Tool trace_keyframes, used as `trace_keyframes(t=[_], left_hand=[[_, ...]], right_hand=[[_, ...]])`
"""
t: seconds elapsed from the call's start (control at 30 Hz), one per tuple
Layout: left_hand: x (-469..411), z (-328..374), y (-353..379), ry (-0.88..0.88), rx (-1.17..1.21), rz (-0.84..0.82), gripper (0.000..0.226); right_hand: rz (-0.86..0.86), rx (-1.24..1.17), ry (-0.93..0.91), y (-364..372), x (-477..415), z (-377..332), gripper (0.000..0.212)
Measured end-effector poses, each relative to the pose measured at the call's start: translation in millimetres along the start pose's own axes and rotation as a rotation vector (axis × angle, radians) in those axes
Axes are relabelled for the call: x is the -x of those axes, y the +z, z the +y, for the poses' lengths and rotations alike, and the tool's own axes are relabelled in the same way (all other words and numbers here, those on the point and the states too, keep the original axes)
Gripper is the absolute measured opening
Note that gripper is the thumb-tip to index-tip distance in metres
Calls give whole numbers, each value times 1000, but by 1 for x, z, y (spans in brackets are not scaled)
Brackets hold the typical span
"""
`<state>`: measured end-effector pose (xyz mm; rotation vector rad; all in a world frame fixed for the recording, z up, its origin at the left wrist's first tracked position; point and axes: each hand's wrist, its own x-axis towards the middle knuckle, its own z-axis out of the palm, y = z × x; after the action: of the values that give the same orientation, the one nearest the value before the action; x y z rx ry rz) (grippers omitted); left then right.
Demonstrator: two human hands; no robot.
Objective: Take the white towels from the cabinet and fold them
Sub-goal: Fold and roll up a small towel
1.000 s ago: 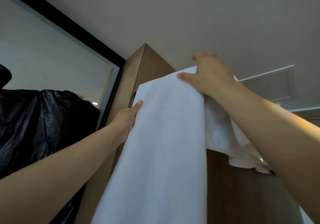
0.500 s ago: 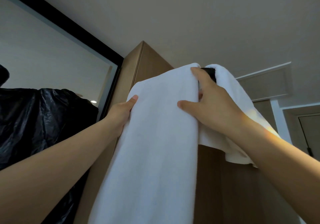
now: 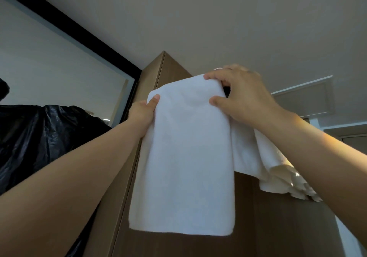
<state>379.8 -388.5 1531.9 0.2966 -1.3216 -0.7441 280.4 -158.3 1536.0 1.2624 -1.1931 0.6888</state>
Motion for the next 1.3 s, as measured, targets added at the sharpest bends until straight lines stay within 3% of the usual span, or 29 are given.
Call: trace_keyframes(t=[0.17,0.43,0.7,0.8,0.9,1.03,1.13,1.23,1.3], left_hand=[[-5,-2,16,-18,31,-31,40],[-11,-13,27,-52,-3,-47,52],[-6,-20,25,-29,-57,-57,48],[-5,-22,24,-44,-53,-62,48],[-8,-20,23,-40,-94,-54,51],[-5,-23,21,-98,2,-50,47],[7,-28,10,-230,196,-200,58],[20,-40,-7,-270,334,-596,68],[29,-49,-16,-275,326,-741,70]], right_hand=[[-6,-20,21,8,-9,12,56],[-15,138,98,11,-14,17,60],[-358,114,162,-6,-40,10,54],[-431,112,198,-4,-48,11,62],[-421,218,215,6,-52,9,73],[-357,332,175,13,-51,9,65],[-325,375,138,12,-48,9,58],[-316,363,140,12,-47,8,58],[-311,369,134,13,-47,7,61]])
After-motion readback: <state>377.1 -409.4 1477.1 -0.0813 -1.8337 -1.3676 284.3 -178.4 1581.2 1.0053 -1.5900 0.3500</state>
